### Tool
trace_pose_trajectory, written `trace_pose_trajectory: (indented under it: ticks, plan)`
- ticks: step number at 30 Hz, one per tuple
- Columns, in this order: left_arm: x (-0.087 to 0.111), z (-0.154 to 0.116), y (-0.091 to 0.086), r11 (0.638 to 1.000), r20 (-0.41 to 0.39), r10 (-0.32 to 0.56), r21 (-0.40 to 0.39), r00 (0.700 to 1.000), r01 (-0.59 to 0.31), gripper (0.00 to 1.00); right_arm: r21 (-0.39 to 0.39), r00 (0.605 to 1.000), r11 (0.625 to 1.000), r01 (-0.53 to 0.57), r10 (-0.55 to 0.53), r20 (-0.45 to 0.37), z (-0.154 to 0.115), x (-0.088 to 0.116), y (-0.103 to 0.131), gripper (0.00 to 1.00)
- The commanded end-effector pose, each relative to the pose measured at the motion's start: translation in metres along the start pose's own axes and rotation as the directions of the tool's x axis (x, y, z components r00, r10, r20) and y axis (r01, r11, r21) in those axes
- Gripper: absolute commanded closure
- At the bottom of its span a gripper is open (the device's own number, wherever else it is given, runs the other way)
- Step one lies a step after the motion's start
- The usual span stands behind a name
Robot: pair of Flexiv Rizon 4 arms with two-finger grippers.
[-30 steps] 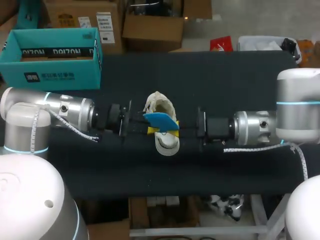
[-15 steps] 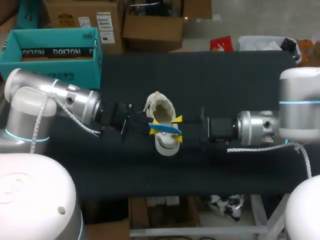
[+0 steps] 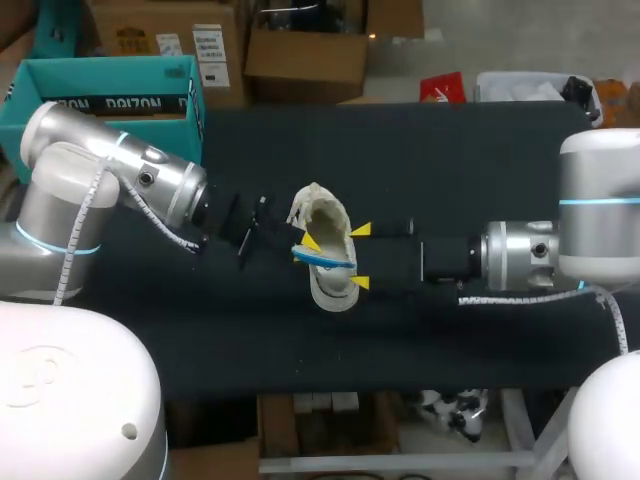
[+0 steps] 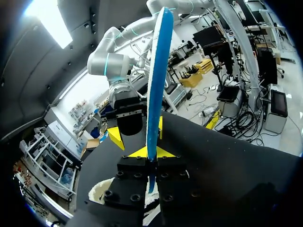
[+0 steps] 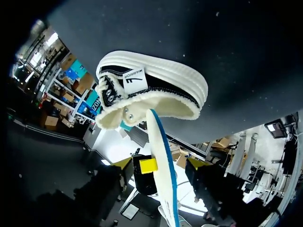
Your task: Open the shoe tongue, take the insole out of the shoe, put the insole back into the shoe, and pack the shoe into the shoebox
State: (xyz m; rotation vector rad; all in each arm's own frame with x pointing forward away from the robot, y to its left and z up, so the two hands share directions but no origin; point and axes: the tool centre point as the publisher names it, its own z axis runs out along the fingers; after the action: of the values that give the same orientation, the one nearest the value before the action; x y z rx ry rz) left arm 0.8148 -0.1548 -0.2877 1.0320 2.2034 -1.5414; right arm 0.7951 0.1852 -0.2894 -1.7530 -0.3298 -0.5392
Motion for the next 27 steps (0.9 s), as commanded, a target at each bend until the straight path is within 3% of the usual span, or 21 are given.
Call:
trace_pose_trajectory:
  ticks: [1,4,22,24,27]
  plan:
    - [-0.002,0.008,0.015,1.000,-0.012,0.000,0.009,1.000,0.000,1.00,0.013,1.000,1.000,0.001,-0.001,-0.007,0.006,0.006,0.010,0.42]
    - [-0.004,0.009,0.022,1.000,-0.011,-0.001,0.009,1.000,0.001,1.00,0.014,1.000,1.000,-0.001,0.001,-0.008,0.009,0.010,0.014,0.49]
    - [-0.017,0.013,0.048,1.000,-0.005,-0.007,-0.009,1.000,0.007,1.00,-0.020,0.998,0.999,-0.050,0.050,-0.029,0.012,0.011,0.033,0.54]
    - [-0.017,0.014,0.050,1.000,-0.006,-0.008,-0.012,1.000,0.008,1.00,-0.022,0.998,0.999,-0.050,0.049,-0.030,0.013,0.011,0.033,0.56]
    - [-0.017,0.014,0.051,1.000,-0.010,-0.009,-0.012,1.000,0.009,1.00,-0.035,0.999,0.998,-0.047,0.046,-0.029,0.016,0.013,0.032,0.71]
